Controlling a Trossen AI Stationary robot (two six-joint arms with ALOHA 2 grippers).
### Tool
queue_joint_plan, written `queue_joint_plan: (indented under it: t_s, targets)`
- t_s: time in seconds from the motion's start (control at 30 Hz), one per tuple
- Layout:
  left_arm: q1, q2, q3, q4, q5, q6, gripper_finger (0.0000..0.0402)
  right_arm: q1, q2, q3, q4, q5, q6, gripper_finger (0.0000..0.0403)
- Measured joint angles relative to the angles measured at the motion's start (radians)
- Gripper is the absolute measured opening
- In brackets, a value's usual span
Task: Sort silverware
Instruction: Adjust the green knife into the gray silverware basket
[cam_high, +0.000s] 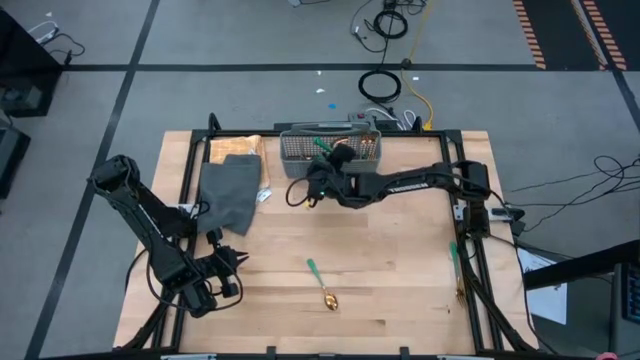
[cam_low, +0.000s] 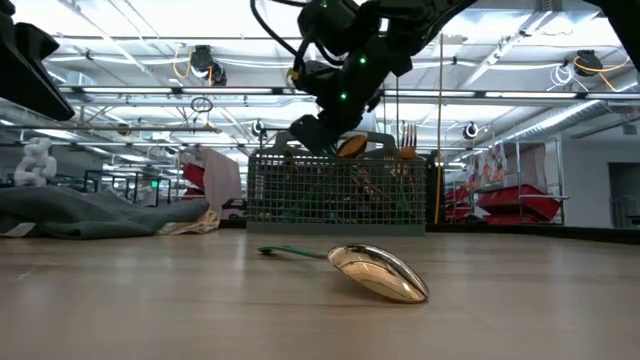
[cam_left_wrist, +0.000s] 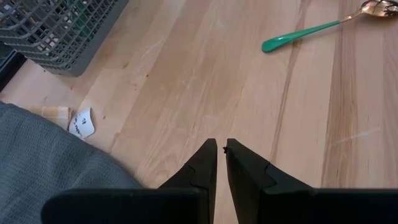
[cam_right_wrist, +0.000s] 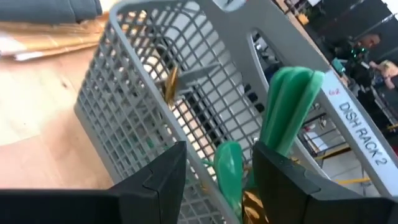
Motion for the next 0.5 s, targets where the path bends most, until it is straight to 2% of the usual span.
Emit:
queue_joint_plan:
  t_s: [0.13,0.23,0.33,0.43,0.5]
  targets:
    - [0.000,0.000,0.000,0.000,0.000,0.000,0.0044,-0.012,0.000,0.000,-0.024,0.000,0.036,0.0167]
    - [0.000,0.000,0.000,0.003,0.000,-0.001,0.0044,-0.018,0.000,0.000,-0.043,0.000,0.051,0.0148]
    - [0.000,0.000,0.000,0.004,0.000,-0.006,0.0044,-0.019,0.000,0.000,-0.064,0.001,0.052,0.0096]
    - [0.000,0.000,0.000,0.004,0.000,-0.006,0.0044,-0.019,0.000,0.000,-0.079,-0.001,0.061,0.0026]
    - [0.000,0.000,0.000,0.005,0.000,-0.006,0.0044,-0.018,0.000,0.000,-0.082,-0.001,0.048,0.0009]
